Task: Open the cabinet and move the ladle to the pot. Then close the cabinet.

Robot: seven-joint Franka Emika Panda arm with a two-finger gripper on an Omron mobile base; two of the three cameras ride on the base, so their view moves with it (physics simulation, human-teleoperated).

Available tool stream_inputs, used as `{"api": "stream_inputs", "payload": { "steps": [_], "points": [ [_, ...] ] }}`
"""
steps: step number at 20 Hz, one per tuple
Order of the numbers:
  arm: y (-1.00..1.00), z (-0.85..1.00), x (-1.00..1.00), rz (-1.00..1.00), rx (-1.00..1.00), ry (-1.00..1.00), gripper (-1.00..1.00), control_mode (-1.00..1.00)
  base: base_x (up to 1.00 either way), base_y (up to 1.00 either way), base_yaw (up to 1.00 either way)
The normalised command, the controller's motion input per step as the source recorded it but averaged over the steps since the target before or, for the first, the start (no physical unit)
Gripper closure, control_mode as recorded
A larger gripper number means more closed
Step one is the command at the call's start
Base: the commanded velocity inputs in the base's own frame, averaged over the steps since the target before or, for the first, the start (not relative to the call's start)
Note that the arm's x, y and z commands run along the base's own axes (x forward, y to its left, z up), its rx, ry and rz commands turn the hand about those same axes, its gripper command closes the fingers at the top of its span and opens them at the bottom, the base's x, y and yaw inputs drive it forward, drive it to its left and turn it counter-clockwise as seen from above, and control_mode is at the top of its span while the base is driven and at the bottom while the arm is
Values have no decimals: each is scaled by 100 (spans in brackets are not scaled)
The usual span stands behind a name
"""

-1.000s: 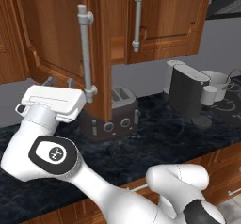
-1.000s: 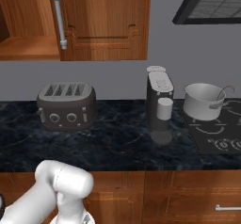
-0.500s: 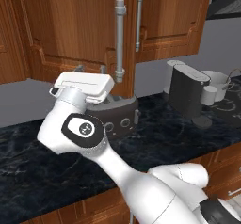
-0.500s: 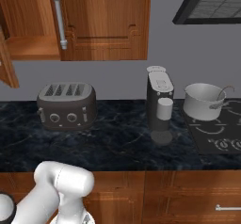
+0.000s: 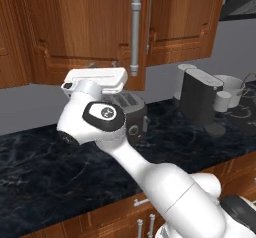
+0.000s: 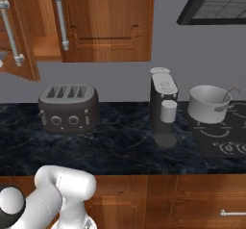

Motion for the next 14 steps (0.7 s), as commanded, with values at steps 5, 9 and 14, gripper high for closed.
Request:
{"api": "stream_inputs", "payload": {
  "steps": [5, 9, 14],
  "points": [
    [-37, 2, 100, 20, 12, 13, -100, -100, 0, 0, 0],
    [-34, 0, 99, 26, 12, 15, -100, -100, 0, 0, 0],
    [-34, 0, 89, 26, 10, 10, -100, -100, 0, 0, 0]
  ]
}}
